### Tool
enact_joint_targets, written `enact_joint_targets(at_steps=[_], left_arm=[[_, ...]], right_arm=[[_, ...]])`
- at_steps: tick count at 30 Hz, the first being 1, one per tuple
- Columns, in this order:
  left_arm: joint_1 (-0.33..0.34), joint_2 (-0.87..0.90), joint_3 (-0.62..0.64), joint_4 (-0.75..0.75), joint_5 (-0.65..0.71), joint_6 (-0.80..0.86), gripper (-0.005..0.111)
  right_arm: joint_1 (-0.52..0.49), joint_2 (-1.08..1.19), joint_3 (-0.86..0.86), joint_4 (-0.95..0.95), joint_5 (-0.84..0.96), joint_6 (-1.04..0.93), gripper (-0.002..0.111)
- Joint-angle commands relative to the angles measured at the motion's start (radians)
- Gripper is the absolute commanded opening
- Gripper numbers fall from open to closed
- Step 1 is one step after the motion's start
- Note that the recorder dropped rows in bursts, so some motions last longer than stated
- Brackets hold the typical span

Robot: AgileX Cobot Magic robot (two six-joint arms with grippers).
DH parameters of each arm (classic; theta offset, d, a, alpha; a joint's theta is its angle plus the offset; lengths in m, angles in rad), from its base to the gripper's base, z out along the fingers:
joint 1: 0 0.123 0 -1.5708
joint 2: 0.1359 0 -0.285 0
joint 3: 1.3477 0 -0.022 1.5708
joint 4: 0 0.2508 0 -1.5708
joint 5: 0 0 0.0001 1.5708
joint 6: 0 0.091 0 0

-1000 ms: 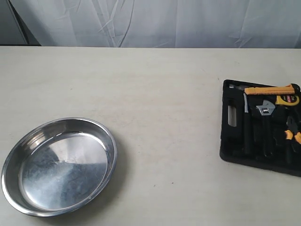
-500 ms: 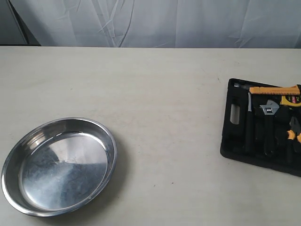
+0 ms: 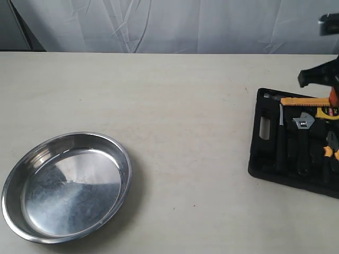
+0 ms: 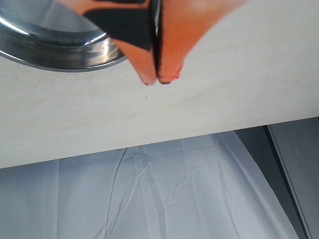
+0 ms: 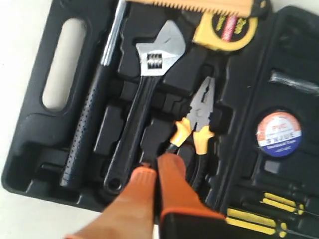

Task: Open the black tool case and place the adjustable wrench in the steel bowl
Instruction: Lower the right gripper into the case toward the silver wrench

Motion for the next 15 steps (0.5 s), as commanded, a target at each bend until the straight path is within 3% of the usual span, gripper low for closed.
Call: enact_joint_targets(at_steps=[1,5,9,12,15], left_arm=[[-0.001,0.004,-0.002,-0.002,-0.005,-0.001,0.0],[-0.001,0.004,-0.002,-0.002,-0.005,-0.001,0.0],[-0.001,0.004,-0.002,-0.002,-0.005,-0.001,0.0],[-0.001,0.004,-0.002,-0.002,-0.005,-0.001,0.0],[-0.001,0.004,-0.002,-0.002,-0.005,-0.001,0.0]], right_arm=[[-0.003,0.063,0.06,0.001,-0.123,-0.022,0.0],[-0.003,0.088,0.079,0.066,-0.267,-0.073,0.0],[-0.003,0.104,0.079,0.338,-0.183,-0.371,0.0],[-0.003,0.104,0.082,0.377,-0.073,-0.301,0.0],[-0.003,0.09,0.114,0.285,-0.015,-0.204,0.0]])
